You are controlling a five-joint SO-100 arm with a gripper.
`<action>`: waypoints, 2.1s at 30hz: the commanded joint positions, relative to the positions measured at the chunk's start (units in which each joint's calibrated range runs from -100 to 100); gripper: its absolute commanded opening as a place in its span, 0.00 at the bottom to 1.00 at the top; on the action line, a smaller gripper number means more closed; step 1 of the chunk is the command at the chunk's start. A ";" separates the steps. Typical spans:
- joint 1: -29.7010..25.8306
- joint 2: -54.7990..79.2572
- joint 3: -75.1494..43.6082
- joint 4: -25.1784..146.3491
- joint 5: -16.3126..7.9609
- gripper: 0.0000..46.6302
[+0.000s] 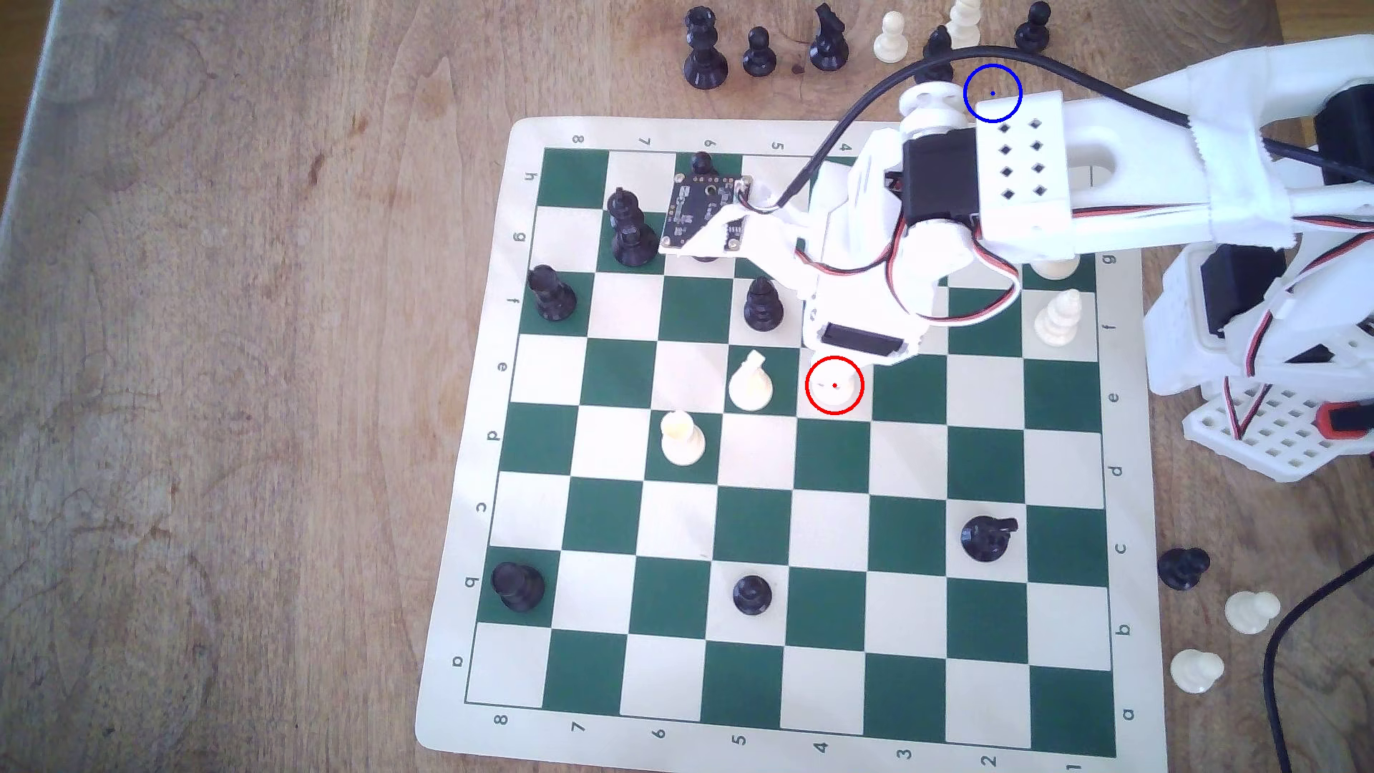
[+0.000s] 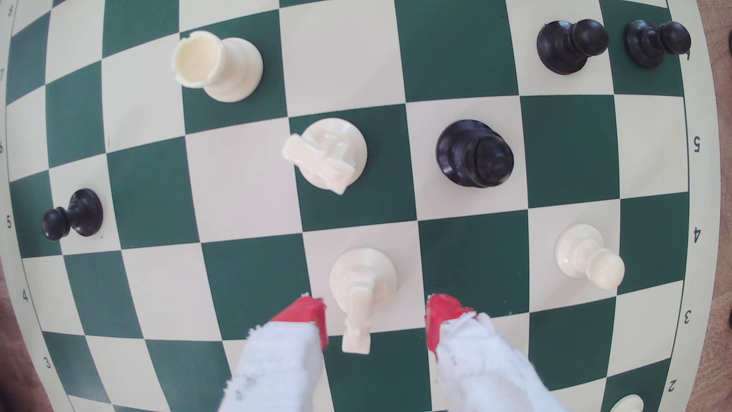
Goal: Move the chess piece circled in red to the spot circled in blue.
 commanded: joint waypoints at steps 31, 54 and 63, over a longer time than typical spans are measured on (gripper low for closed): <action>-3.84 3.67 2.23 -5.01 -1.81 0.14; 3.05 -15.68 -1.48 4.25 -1.47 0.01; 18.85 -23.66 0.15 7.93 -1.37 0.01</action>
